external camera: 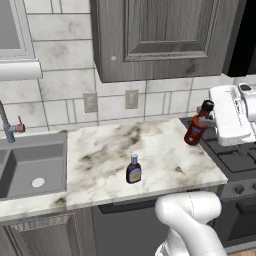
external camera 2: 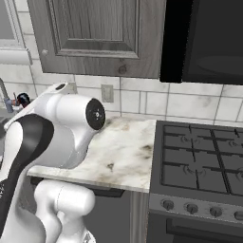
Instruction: Place the condiment bottle and condiment bottle from the counter to the top shelf of the fridge. If the existing items in the fridge are on the top shelf, move them to other shelves.
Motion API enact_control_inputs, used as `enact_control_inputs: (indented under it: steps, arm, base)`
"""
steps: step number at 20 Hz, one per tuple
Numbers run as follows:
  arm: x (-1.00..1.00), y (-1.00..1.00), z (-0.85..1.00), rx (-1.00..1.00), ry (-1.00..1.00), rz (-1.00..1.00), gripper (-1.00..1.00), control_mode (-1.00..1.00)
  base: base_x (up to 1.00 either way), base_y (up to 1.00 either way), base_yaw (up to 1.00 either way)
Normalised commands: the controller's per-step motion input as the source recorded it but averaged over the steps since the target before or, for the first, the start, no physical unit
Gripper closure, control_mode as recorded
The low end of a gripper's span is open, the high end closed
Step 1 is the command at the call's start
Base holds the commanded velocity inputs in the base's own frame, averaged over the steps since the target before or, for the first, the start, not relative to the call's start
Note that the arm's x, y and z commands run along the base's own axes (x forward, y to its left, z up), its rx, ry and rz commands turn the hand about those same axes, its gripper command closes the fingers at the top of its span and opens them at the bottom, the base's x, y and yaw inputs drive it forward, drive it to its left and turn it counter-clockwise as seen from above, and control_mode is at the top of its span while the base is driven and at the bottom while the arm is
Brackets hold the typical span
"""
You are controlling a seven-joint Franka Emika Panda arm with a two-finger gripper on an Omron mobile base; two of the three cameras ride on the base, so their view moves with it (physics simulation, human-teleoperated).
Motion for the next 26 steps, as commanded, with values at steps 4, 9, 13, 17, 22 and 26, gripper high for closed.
enact_control_inputs:
  steps: [4, 9, 13, 17, 22, 26]
  arm:
    - [-0.45, -0.06, 0.00, 0.00, 0.00, -0.03, 1.00, 1.00]
    - [0.00, 0.00, 0.00, 0.00, 0.00, 0.00, 1.00, 1.00]
    - [0.00, 0.00, 0.00, 0.00, 0.00, 0.00, 1.00, 1.00]
    - [0.00, 0.00, 0.00, 0.00, 0.00, 0.00, 1.00, 1.00]
    - [0.00, 0.00, 0.00, 0.00, 0.00, 0.00, 1.00, 1.00]
    - [0.00, 0.00, 0.00, 0.00, 0.00, 0.00, 1.00, 1.00]
  base:
    - [-0.50, -0.09, -0.03]
    - [-1.00, -0.25, -0.06]
    - [-1.00, -0.31, -0.09]
    - [-1.00, -0.49, -0.20]
    - [-1.00, -0.30, -0.48]
    - [-0.86, 0.00, -0.70]
